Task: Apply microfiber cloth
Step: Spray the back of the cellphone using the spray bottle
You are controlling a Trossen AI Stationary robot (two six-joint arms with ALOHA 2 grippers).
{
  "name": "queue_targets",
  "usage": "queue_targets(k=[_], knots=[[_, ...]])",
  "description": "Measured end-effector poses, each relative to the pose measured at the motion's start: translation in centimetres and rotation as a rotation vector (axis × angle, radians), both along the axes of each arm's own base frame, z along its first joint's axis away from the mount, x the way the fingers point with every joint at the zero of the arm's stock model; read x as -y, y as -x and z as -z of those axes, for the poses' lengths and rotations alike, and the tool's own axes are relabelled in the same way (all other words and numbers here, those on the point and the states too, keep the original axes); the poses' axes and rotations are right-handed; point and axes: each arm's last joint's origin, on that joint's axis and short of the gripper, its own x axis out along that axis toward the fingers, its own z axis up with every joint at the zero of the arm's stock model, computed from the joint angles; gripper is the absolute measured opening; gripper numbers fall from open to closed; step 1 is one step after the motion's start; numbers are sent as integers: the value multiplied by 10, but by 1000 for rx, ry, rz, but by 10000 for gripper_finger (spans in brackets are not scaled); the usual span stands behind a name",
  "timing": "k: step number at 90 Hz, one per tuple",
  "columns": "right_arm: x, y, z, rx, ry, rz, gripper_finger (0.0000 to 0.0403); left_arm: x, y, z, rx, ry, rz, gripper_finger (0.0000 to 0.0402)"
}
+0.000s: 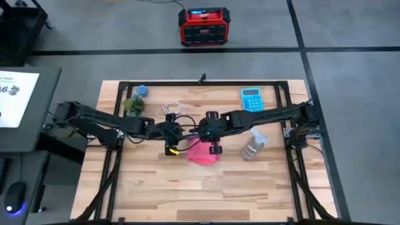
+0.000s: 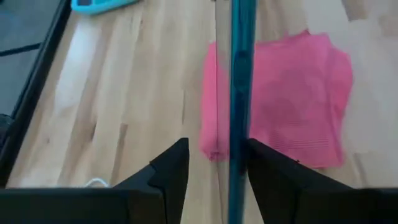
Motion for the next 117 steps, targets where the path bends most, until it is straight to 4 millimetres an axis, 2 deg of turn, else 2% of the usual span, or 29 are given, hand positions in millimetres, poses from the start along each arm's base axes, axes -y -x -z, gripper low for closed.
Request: queue_targets(k=[22, 31, 43, 47, 81, 98, 117], knots=[[0, -1, 0, 6, 4, -7, 16, 7, -16, 26, -46, -45, -8, 126], [-3, 0, 0, 4, 6, -14, 16, 12, -16, 27, -39, -66, -20, 92], [-11, 0, 0, 7, 5, -31, 16, 24, -13, 27, 28, -53, 0, 23], [-13, 0, 0, 10, 10, -30, 16, 27, -11, 27, 49, -50, -3, 13], [-23, -6, -5, 103, 17, -36, 18, 38, 21, 39, 260, 3, -1, 6], [-22, -11, -10, 178, 12, -30, 49, 34, 36, 39, 325, 41, -10, 5], [-23, -17, -16, 261, 8, -32, 69, 32, 41, 39, 356, 67, -22, 5]])
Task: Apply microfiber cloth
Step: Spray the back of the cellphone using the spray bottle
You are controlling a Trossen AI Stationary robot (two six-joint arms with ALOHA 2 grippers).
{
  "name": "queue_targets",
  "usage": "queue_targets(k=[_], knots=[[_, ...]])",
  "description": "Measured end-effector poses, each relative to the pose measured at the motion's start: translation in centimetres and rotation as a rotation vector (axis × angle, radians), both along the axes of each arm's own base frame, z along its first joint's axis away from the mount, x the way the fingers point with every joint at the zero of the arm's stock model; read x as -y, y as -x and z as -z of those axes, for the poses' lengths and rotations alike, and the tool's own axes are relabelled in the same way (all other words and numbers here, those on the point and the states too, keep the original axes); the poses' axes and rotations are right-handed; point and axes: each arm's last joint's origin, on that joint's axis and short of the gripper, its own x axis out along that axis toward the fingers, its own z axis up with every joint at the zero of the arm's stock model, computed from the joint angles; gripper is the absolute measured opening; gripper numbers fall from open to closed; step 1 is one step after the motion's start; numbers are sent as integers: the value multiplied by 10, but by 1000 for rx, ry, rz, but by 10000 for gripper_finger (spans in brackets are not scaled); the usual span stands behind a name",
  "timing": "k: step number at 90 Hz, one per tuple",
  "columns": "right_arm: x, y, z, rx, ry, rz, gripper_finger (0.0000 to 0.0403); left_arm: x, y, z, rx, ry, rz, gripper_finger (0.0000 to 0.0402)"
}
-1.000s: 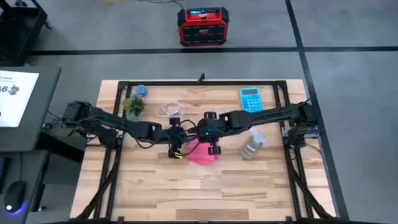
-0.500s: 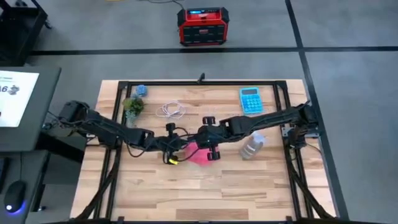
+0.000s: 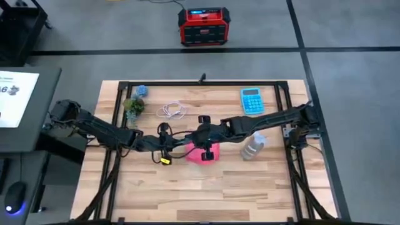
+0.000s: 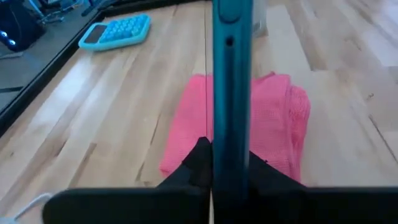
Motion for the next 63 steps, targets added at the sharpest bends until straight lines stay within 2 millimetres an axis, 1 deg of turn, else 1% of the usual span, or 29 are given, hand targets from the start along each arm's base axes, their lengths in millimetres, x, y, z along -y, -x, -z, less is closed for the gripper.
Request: queue_targets(k=[11, 20, 28, 50, 63], knots=[[0, 0, 1, -6, -4, 4, 80, 0, 0, -1, 9, 3, -1, 5], [0, 1, 1, -6, -23, 20, 97, 0, 0, -1, 15, 9, -4, 5], [1, 1, 2, -17, -30, 32, 120, 0, -1, -2, 25, 20, -8, 6], [5, 3, 3, -44, -8, 23, 201, 0, -1, -1, 32, 66, -26, 6], [8, 5, -2, -31, 5, 21, 225, 0, -1, -1, 31, 68, -26, 6]])
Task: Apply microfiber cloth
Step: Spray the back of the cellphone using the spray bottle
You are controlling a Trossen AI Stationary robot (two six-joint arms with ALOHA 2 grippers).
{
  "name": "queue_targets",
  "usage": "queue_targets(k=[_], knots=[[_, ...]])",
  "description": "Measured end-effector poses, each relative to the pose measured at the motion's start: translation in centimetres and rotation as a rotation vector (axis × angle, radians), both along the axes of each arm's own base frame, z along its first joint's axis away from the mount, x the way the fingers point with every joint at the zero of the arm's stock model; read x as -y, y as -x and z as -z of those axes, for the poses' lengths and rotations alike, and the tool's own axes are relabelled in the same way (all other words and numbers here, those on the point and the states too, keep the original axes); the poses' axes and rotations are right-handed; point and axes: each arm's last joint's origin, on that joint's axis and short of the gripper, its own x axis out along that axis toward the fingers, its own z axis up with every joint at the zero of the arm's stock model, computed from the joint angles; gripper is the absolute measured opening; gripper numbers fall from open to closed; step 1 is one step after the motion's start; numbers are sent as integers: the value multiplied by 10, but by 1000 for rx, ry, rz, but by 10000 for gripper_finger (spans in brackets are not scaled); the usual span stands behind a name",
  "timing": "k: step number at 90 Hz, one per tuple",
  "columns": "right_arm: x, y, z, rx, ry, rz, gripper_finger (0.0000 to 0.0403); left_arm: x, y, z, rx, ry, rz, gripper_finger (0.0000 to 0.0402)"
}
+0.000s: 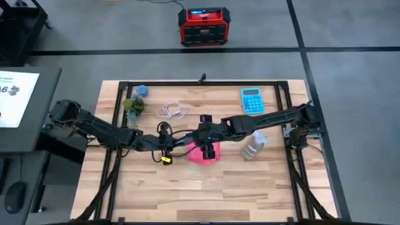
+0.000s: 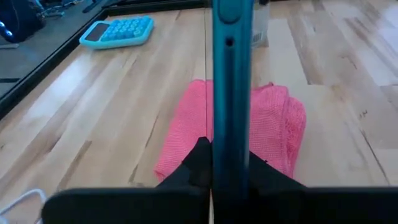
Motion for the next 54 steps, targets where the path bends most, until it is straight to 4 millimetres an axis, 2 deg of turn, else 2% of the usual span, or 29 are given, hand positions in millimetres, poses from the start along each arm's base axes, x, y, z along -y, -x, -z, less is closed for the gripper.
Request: queue_targets(k=[12, 30, 41, 54], knots=[[2, 6, -9, 17, 44, 38, 225, 0, 0, 0, 0, -2, -6, 6], [-6, 31, -40, 77, 159, 121, 214, -3, 0, 1, 2, 37, -42, 6], [-21, 47, -60, 143, 200, 132, 207, -6, 6, 1, 14, 49, -51, 6], [-48, 71, -79, 190, 233, 64, 201, -17, 20, -8, 103, 80, -88, 7]])
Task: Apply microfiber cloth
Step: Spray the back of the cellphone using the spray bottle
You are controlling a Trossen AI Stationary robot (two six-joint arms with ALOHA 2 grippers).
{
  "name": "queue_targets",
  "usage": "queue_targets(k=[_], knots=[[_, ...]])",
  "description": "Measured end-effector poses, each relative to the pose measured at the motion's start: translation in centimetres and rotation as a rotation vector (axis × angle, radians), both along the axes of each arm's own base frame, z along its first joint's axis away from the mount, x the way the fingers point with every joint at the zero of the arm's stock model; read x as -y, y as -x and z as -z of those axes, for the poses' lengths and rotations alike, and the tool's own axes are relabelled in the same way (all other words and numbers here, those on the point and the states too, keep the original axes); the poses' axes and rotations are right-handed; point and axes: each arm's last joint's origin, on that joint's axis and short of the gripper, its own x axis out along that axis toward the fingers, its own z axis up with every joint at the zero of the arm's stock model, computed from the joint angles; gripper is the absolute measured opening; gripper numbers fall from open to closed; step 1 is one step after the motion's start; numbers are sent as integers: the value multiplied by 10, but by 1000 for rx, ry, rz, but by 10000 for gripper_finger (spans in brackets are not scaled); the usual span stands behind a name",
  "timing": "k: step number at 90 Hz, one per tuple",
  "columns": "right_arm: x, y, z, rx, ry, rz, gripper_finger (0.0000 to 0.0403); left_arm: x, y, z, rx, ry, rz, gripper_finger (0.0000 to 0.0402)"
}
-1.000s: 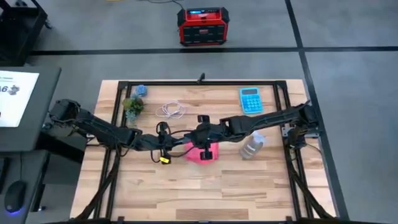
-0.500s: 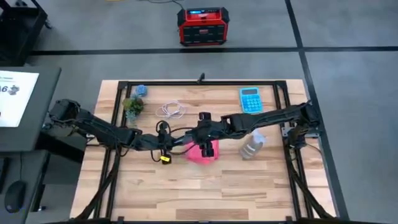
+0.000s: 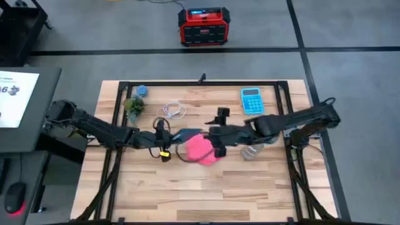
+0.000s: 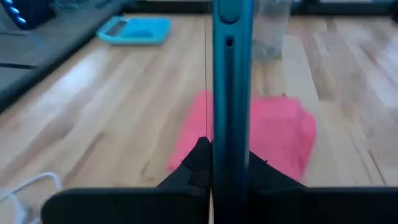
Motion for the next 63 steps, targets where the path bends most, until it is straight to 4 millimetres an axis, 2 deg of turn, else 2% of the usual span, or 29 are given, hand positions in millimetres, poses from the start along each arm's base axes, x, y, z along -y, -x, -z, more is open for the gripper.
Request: queue_targets(k=[9, 26, 41, 50, 63], knots=[[-20, 16, -8, 25, -15, -42, 197, -7, 15, -5, 62, 11, -10, 7], [-59, 46, -10, 35, -214, -56, 194, -11, 40, -5, 151, 44, 20, 7], [-93, 68, -1, -50, -539, -24, 194, -12, 50, -1, 184, 87, 11, 7], [-105, 79, 7, -108, -700, 84, 194, -12, 50, -1, 185, 89, 14, 7], [-113, 105, 20, -230, -792, 314, 194, -11, 45, 2, 182, 92, 14, 7]])
